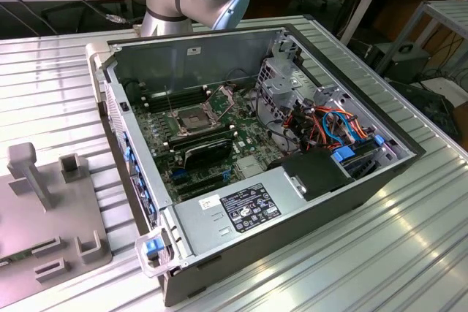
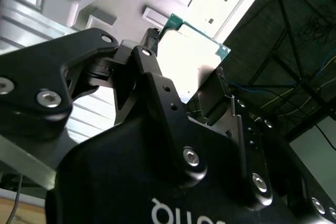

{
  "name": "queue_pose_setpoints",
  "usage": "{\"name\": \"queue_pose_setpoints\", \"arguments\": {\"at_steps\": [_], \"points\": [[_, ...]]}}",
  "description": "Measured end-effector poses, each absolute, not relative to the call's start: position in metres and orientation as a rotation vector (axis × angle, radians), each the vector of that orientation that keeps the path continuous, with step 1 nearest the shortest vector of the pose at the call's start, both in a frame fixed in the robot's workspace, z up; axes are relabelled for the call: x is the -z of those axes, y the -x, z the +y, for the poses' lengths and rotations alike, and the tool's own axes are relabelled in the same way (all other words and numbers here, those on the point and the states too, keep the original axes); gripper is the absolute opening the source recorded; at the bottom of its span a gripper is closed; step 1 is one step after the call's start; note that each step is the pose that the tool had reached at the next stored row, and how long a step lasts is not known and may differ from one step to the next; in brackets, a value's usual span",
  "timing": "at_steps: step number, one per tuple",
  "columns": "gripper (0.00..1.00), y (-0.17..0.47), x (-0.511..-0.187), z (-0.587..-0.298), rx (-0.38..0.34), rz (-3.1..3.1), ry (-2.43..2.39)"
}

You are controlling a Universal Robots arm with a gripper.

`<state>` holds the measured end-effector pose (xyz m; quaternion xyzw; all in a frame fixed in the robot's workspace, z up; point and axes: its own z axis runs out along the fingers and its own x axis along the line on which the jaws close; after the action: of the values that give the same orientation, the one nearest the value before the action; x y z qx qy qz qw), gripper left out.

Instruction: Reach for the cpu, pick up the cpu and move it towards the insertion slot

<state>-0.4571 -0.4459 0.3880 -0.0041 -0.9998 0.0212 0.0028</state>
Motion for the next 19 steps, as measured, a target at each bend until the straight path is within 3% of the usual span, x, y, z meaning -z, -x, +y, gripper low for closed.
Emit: {"name": "queue_pose_setpoints", "arguments": {"at_steps": [14,19], "points": [[0.55,0.429,-0.389,-0.446,-0.067,-3.135,0.013],[0.55,0.427,-0.407,-0.445,-0.076,-3.135,0.013]]}}
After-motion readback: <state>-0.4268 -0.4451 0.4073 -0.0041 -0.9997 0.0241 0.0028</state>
